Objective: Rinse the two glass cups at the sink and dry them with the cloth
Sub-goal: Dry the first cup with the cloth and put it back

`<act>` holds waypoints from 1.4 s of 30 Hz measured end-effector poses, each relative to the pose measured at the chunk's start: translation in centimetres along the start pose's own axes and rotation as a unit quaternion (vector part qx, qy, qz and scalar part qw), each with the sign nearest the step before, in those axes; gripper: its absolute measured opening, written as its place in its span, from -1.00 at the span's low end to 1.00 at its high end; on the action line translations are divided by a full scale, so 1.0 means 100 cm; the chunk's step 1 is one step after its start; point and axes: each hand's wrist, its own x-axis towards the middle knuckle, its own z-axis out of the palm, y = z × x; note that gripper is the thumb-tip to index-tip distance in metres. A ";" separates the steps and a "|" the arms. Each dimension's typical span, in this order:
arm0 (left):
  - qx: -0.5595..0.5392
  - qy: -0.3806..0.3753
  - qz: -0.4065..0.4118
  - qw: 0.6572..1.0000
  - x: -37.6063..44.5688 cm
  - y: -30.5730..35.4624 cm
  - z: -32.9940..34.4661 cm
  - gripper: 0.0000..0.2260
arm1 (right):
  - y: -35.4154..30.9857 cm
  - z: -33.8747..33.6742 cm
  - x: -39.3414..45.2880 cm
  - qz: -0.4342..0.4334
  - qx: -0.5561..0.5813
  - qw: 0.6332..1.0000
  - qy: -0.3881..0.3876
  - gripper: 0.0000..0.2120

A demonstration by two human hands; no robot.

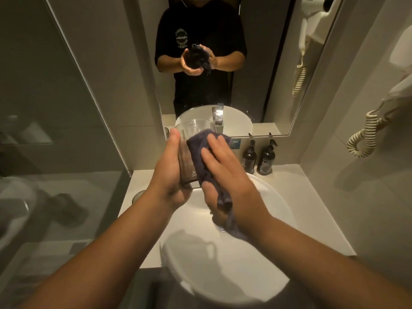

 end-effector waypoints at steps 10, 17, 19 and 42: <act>-0.016 -0.073 -0.014 0.997 -0.008 -0.009 0.000 -0.43 | 0.014 -0.015 0.026 0.114 0.139 0.983 0.022 -0.44; 0.071 -0.068 -0.023 0.995 -0.007 0.006 0.001 -0.38 | 0.017 -0.017 0.031 0.115 0.058 0.991 0.031 -0.45; 0.047 -0.052 -0.011 0.997 -0.006 0.005 0.003 -0.37 | 0.017 -0.018 0.035 0.115 0.052 0.992 0.017 -0.45; -0.182 0.112 -0.006 0.977 0.031 0.009 -0.020 -0.32 | 0.023 -0.020 0.008 0.415 0.220 0.882 0.036 -0.82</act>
